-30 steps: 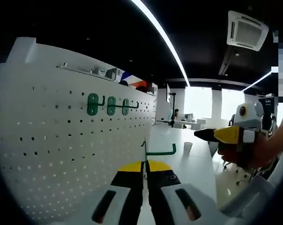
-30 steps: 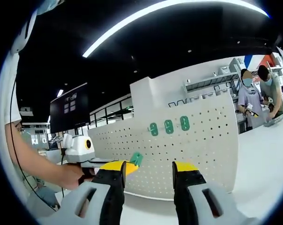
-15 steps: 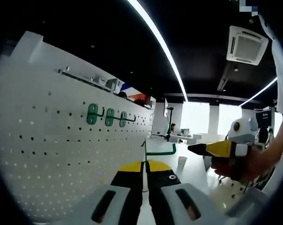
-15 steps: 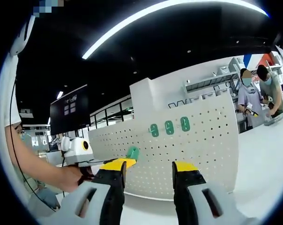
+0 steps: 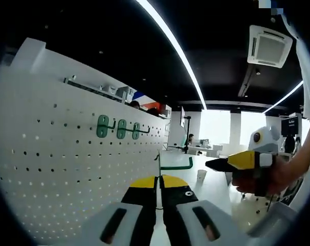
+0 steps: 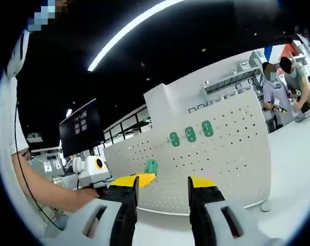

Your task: Insert the hook assembly into the mounting plate slot until the hook locks in place.

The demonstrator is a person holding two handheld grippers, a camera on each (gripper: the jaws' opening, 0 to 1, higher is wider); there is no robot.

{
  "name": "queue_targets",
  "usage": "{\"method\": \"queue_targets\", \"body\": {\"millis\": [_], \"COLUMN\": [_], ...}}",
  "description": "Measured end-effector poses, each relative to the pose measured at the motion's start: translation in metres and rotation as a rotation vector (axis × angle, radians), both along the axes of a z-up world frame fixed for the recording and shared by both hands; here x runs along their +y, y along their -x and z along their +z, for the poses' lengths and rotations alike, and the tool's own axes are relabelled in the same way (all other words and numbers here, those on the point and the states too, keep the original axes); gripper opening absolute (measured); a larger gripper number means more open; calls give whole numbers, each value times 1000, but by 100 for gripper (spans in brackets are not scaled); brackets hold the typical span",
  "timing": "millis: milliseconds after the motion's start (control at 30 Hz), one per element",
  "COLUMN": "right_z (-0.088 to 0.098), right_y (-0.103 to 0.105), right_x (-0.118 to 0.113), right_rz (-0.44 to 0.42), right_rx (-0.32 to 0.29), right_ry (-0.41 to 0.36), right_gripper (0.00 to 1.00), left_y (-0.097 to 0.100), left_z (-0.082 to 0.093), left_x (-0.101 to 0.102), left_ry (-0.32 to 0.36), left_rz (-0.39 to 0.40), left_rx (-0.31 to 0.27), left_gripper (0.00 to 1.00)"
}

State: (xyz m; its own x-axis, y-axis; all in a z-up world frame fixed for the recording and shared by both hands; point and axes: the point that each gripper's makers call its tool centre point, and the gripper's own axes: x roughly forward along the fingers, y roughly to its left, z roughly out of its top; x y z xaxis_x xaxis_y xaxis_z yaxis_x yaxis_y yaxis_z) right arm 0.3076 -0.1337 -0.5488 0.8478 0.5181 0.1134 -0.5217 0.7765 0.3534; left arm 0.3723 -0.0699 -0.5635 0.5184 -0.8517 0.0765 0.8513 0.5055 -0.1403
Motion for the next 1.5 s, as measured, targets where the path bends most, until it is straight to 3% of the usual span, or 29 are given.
{"method": "queue_targets", "body": {"millis": [133, 200, 467, 700, 900, 1133, 1500], "right_z": [-2, -4, -5, -7, -5, -2, -1], "right_y": [-2, -4, -8, -8, -8, -9, -13], "right_x": [2, 2, -4, -5, 1, 3, 10], "right_rz": [8, 6, -5, -10, -2, -3, -2], "right_rx": [49, 54, 110, 124, 110, 93, 90], "right_ry": [-110, -113, -263, -283, -227, -213, -222], "right_gripper": [34, 34, 32, 30, 29, 25, 24], "left_y": [0, -1, -2, -2, 0, 8, 10], "left_z": [-2, -3, -2, -1, -3, -2, 2], "left_x": [0, 1, 2, 1, -2, -10, -15], "left_ry": [-11, -17, -20, -28, -44, -98, -108], "left_rz": [5, 10, 14, 17, 18, 12, 37], "left_rx": [-5, -3, -7, -14, -14, -48, -39], "left_gripper": [2, 2, 2, 2, 2, 2, 2]}}
